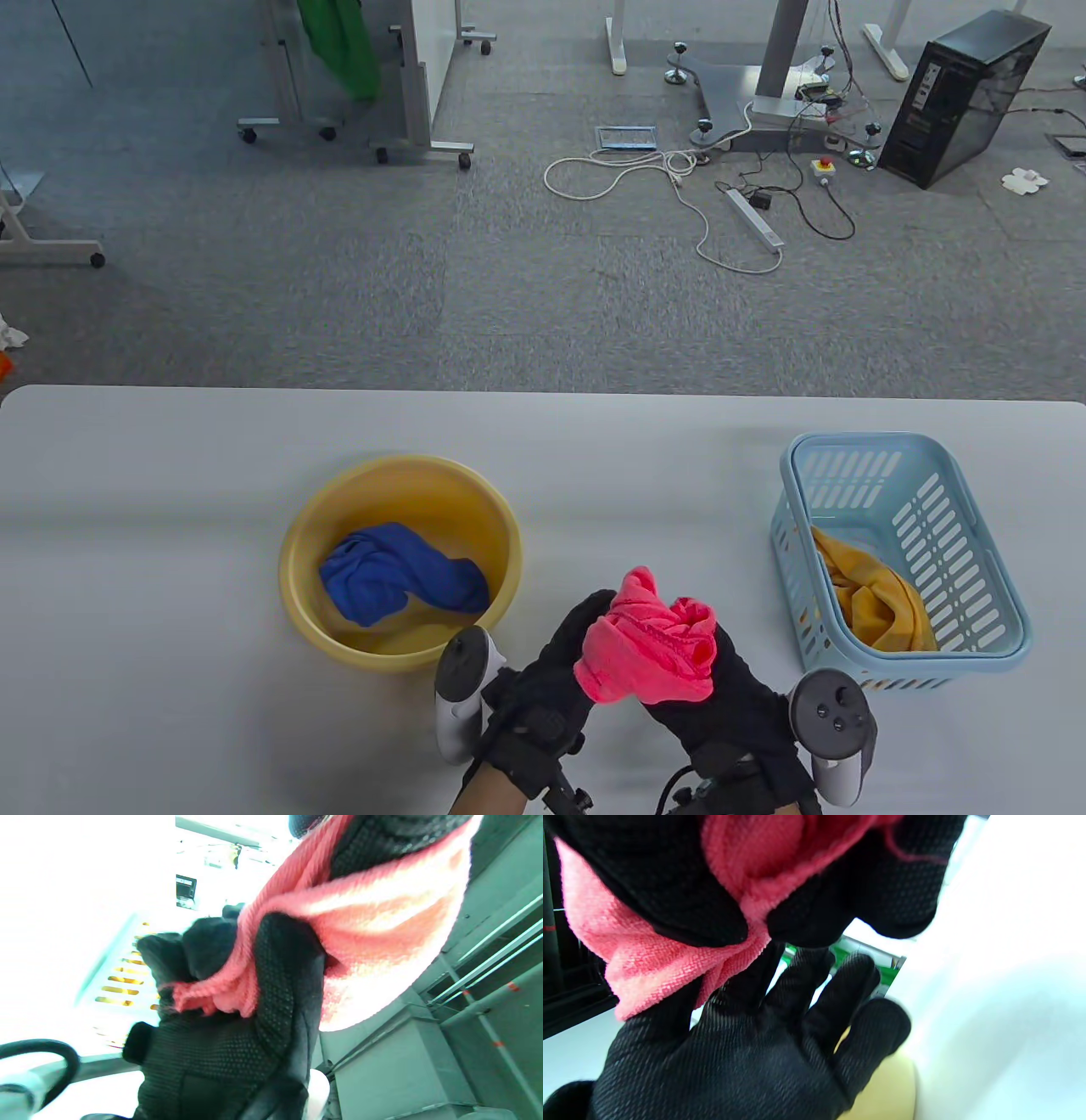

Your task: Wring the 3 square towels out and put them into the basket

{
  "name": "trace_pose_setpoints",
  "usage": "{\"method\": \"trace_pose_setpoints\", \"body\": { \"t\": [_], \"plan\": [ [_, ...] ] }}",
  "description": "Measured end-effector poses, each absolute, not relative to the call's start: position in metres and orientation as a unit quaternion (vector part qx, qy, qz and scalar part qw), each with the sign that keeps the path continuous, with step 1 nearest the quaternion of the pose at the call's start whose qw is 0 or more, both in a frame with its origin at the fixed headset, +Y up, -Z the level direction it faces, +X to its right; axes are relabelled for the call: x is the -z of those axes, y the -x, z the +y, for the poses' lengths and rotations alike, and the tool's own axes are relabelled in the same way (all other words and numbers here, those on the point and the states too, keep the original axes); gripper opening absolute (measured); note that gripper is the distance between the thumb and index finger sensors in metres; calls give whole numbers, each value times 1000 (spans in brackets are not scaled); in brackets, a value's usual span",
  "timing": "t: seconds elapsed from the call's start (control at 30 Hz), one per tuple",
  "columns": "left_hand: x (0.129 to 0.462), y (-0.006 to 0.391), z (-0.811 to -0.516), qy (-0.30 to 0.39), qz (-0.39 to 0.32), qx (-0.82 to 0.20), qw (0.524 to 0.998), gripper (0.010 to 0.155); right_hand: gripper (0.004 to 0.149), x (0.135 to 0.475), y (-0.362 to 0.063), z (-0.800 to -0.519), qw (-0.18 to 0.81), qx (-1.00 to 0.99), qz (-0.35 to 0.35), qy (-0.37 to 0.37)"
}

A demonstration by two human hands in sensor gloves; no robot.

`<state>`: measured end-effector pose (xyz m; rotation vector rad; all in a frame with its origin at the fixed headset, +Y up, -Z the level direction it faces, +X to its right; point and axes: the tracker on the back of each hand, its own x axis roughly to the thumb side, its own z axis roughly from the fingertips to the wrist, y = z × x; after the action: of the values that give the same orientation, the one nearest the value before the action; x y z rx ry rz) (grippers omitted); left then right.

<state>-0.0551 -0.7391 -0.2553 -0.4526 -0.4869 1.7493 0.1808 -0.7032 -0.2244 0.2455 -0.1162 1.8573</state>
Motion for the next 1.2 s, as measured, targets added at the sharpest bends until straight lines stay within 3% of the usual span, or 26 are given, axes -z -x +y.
{"method": "trace_pose_setpoints", "body": {
  "t": [0.17,0.3,0.47,0.57,0.63,0.73,0.83,1.1,1.2],
  "plan": [
    [257,66,-740,218,-172,-769,575,75,88,219,-193,-698,596,-797,-89,-42],
    [254,78,-739,172,-90,-791,580,73,89,213,-196,-691,498,-854,-148,-17],
    [251,75,-739,228,-95,-794,555,80,89,210,-180,-687,430,-882,-187,-56],
    [247,71,-735,232,-96,-777,578,86,89,209,-174,-686,395,-895,-196,-65],
    [246,69,-732,241,-103,-780,568,87,89,208,-171,-686,372,-903,-203,-69],
    [244,65,-729,266,-120,-793,534,90,89,205,-161,-686,306,-921,-223,-88],
    [244,63,-729,273,-134,-788,535,97,88,203,-147,-688,216,-936,-250,-123],
    [246,68,-744,285,-95,-794,528,106,80,193,-120,-689,115,-942,-267,-167],
    [246,70,-749,285,-70,-809,509,102,79,190,-113,-688,105,-938,-275,-181]
  ]
}}
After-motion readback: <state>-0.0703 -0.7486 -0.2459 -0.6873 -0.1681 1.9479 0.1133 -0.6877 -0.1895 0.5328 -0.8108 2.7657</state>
